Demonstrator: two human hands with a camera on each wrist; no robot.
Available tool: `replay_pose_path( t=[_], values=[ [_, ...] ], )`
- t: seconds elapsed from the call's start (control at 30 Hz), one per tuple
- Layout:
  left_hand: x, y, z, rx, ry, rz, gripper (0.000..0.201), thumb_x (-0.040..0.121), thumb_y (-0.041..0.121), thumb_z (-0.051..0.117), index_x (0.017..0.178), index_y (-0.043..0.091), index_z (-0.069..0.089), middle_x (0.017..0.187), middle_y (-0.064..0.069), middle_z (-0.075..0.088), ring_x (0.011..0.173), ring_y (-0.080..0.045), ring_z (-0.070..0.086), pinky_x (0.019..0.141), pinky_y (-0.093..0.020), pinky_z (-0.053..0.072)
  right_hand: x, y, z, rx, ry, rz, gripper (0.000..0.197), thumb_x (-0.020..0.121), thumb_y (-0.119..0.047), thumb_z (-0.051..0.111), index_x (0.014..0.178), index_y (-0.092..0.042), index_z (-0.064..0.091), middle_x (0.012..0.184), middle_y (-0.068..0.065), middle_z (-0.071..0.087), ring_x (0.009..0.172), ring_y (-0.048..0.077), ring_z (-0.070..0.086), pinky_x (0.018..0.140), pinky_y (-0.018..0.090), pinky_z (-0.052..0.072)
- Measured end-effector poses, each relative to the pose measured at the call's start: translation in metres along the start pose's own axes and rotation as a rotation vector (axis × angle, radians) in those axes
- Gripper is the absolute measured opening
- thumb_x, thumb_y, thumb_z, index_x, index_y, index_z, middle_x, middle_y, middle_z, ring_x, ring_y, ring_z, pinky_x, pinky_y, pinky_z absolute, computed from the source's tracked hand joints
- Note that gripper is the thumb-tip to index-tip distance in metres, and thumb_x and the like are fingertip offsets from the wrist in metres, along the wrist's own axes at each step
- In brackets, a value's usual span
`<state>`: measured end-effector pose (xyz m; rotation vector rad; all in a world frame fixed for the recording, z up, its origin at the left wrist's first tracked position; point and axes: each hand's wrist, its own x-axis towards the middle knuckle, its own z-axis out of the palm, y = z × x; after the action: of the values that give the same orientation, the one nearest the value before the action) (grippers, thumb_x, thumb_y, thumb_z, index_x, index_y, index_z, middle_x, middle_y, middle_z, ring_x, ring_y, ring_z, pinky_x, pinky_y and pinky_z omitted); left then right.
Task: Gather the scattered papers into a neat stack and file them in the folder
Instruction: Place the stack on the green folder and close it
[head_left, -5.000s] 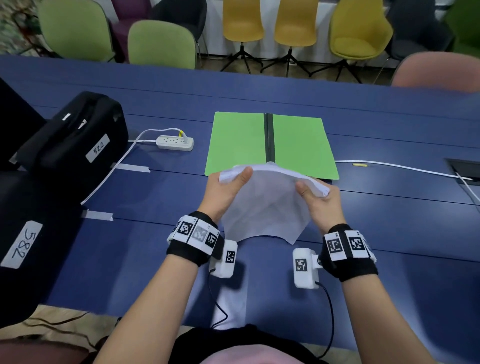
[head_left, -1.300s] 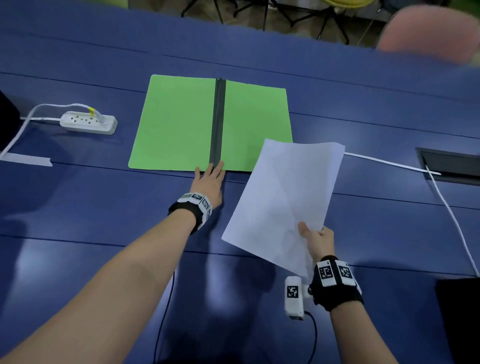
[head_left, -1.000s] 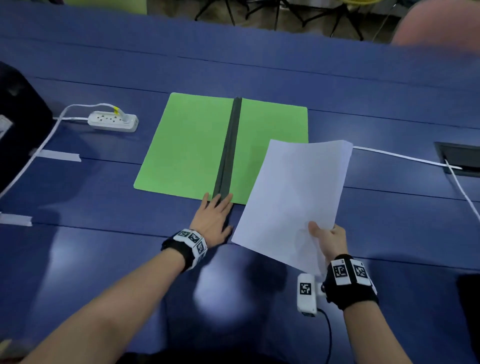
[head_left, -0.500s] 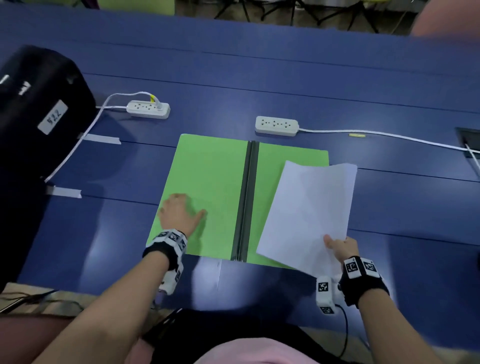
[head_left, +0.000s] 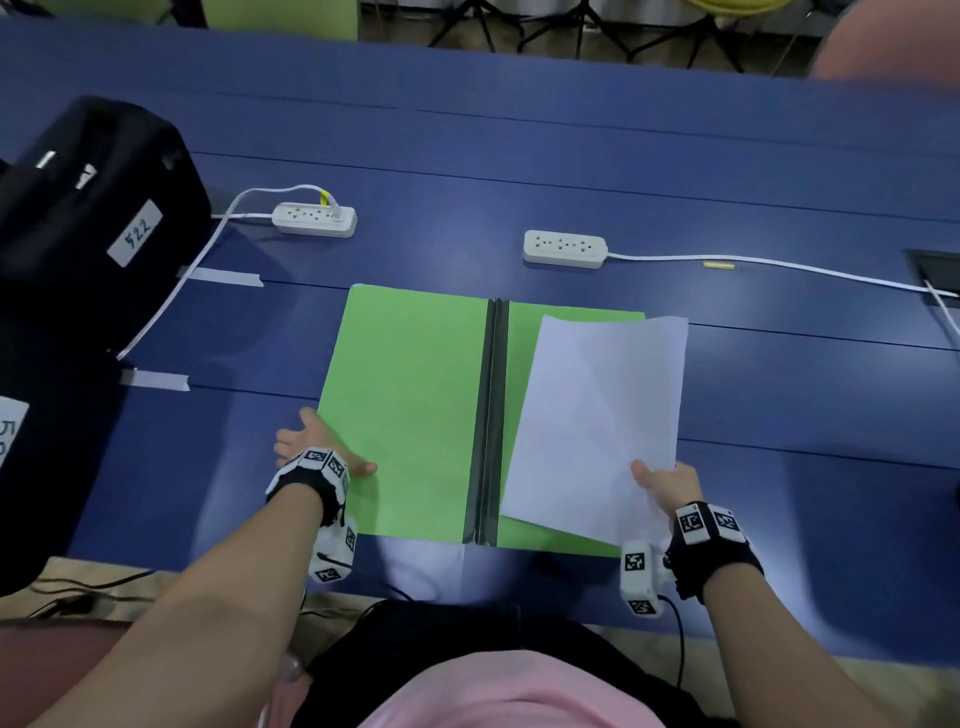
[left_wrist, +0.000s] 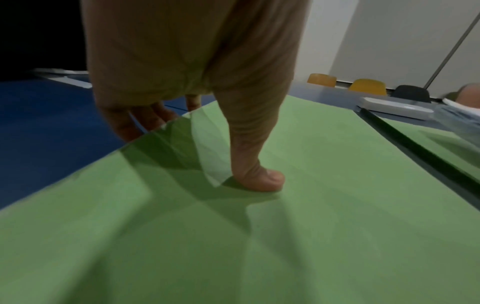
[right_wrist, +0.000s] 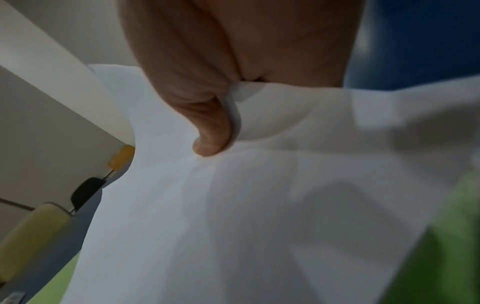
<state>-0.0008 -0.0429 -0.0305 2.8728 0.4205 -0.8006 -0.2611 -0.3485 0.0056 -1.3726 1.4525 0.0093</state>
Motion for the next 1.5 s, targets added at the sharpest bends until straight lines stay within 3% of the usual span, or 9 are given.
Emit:
replay_pose_path(
  t=[0.1,0.2,0.3,0.43,0.53,0.83,1.13,1.33,1.5],
  values=[
    [0.0,-0.009,-0.003,-0.048,-0.033,0.022,0.107,0.047,0.027,0.095,0.129,0.017,0.026,0.136,-0.018,0.023,0.124,-0.041,0.04,0.096,-0.05,0.044,0.004,-0.004,0.013,-0.005,-0.008,0.005,0.041,0.089,-0.009,0.061,0.122,0.014,0.051,0.107,0.016,0.06,0.092,0.026,0.055,0.079,0.034,0.042],
    [0.0,-0.018,-0.005,-0.07,-0.07,0.056,0.103,0.05,0.023,0.094,0.128,0.016,0.025,0.137,-0.016,0.023,0.12,-0.044,0.046,0.094,-0.052,0.046,0.012,0.002,0.023,-0.029,-0.046,0.012,0.068,0.086,-0.024,0.065,0.138,0.009,0.036,0.136,0.017,0.051,0.119,0.033,0.054,0.1,0.04,0.043],
    [0.0,-0.026,-0.007,-0.079,-0.084,0.069,0.103,0.052,0.023,0.093,0.129,0.016,0.025,0.136,-0.015,0.027,0.122,-0.044,0.046,0.097,-0.055,0.045,0.005,0.001,0.034,-0.093,-0.049,0.032,0.062,0.091,-0.019,0.059,0.138,0.013,0.033,0.141,0.019,0.043,0.129,0.034,0.045,0.104,0.037,0.036],
    [0.0,-0.034,-0.011,-0.076,-0.062,0.096,0.102,0.053,0.024,0.093,0.128,0.014,0.026,0.135,-0.014,0.031,0.125,-0.041,0.043,0.097,-0.053,0.044,-0.002,0.009,0.047,-0.07,-0.014,0.022,0.054,0.091,-0.008,0.058,0.134,0.016,0.036,0.137,0.028,0.047,0.124,0.038,0.049,0.095,0.038,0.039],
    [0.0,-0.037,-0.009,-0.076,-0.039,0.115,0.102,0.049,0.026,0.094,0.126,0.014,0.028,0.133,-0.011,0.036,0.125,-0.04,0.043,0.098,-0.052,0.044,0.002,0.016,0.05,-0.12,-0.014,-0.001,0.037,0.09,-0.004,0.056,0.121,0.015,0.052,0.125,0.027,0.059,0.102,0.031,0.058,0.08,0.03,0.037],
    [-0.002,-0.037,-0.004,-0.039,0.005,0.122,0.104,0.048,0.028,0.094,0.128,0.014,0.028,0.134,-0.009,0.04,0.125,-0.039,0.044,0.099,-0.051,0.044,0.006,0.011,0.051,-0.131,0.042,-0.078,0.029,0.086,-0.009,0.06,0.112,0.003,0.065,0.114,0.022,0.067,0.105,0.037,0.063,0.092,0.041,0.049],
    [-0.007,-0.036,-0.015,0.025,-0.016,0.147,0.105,0.047,0.029,0.095,0.126,0.009,0.029,0.133,-0.015,0.043,0.122,-0.039,0.049,0.099,-0.049,0.046,-0.001,0.006,0.053,-0.231,0.065,-0.04,0.031,0.087,-0.009,0.057,0.116,0.0,0.062,0.117,0.019,0.065,0.107,0.036,0.06,0.079,0.028,0.042],
    [-0.014,-0.032,-0.046,0.02,-0.155,0.16,0.099,0.065,0.028,0.087,0.138,0.004,0.024,0.14,-0.019,0.044,0.127,-0.038,0.048,0.101,-0.048,0.044,-0.001,0.007,0.053,-0.387,0.089,-0.052,0.008,0.08,-0.017,0.056,0.087,-0.014,0.058,0.106,0.015,0.068,0.08,0.03,0.053,0.072,0.029,0.043],
    [-0.023,-0.038,-0.097,0.065,-0.285,0.349,0.079,0.078,0.048,0.072,0.135,0.007,0.037,0.137,-0.008,0.05,0.124,-0.028,0.05,0.1,-0.039,0.043,0.003,0.015,0.042,-0.422,0.101,-0.133,0.05,0.079,-0.03,0.069,0.12,-0.007,0.052,0.122,0.015,0.062,0.111,0.035,0.058,0.088,0.039,0.047]
  ],
)
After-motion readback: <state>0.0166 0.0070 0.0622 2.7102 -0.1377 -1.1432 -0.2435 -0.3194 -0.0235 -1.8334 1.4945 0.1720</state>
